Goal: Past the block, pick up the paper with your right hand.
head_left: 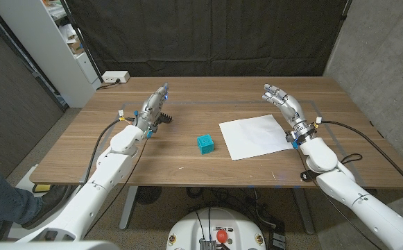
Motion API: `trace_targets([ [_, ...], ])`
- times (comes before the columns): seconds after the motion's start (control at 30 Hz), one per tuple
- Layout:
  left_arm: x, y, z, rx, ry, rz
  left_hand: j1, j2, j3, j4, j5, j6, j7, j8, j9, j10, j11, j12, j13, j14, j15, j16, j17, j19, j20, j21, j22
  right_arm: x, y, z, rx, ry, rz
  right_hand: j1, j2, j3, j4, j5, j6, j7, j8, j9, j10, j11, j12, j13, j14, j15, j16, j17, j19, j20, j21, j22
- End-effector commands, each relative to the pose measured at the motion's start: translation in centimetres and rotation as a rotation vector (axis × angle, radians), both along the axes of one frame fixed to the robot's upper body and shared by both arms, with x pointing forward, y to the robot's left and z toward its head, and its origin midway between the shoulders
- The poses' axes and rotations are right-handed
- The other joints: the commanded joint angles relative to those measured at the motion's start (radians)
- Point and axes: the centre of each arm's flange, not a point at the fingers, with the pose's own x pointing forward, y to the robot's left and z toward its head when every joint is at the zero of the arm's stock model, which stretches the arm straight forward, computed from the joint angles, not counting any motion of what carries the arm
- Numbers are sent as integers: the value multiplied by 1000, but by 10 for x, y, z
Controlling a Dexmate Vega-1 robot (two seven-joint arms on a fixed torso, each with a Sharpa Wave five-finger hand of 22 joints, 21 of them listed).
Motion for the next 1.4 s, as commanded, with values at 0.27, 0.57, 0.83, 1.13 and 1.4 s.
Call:
trace_targets([
  [0.27, 2, -2, 5, 10, -8, 2, 5, 13, 3, -6, -4, 10, -2, 6, 1, 1, -6, 10, 0, 2, -4, 6, 5, -31, 6, 6, 6, -6, 1, 3, -65, -48, -82, 10, -11, 1, -6, 14, 6, -2, 5, -1, 10, -7, 1, -1, 10, -3, 2, -2, 8, -3, -1, 2],
  [0.57, 6, -4, 6, 18, -5, -4, 5, 14, 2, -7, -4, 10, -3, 5, 1, -1, -5, 9, 0, 2, -4, 5, 5, -32, 7, 6, 6, -9, 2, 4, -92, -65, -120, 10, -16, 0, -5, 17, 8, -3, 4, -2, 12, -6, 0, -1, 11, -3, 1, -4, 8, -2, -3, 2],
  [0.83, 10, -6, 7, 19, -6, -14, 5, 15, 2, -9, -5, 10, -4, 5, 0, -2, -6, 9, 0, 2, -4, 5, 5, -34, 7, 6, 6, -14, 2, 5, -126, -93, -168, 11, -19, -1, -4, 20, 9, -5, 4, -2, 13, -7, -1, -1, 11, -4, 1, -5, 8, -2, -4, 2],
  [1.13, 15, -5, 7, 18, -1, -19, 5, 16, 2, -11, -5, 10, -3, 4, 0, -2, -8, 9, 0, 0, -4, 5, 5, -36, 7, 6, 6, -18, 8, 8, -201, -132, -252, 13, -22, 0, -2, 25, 8, -7, 2, -2, 13, -9, -3, -1, 11, -5, 1, -8, 7, -2, -6, 2],
  [1.4, 18, -4, 7, 17, 0, -19, 4, 17, 1, -12, -5, 11, -3, 4, 0, -1, -5, 9, 0, -1, -4, 4, 5, -40, 8, 5, 6, -19, 11, 9, -236, -144, -284, 14, -23, 0, -2, 28, 8, -7, 1, -2, 13, -9, -4, -1, 11, -6, 0, -9, 6, 0, -8, 2],
])
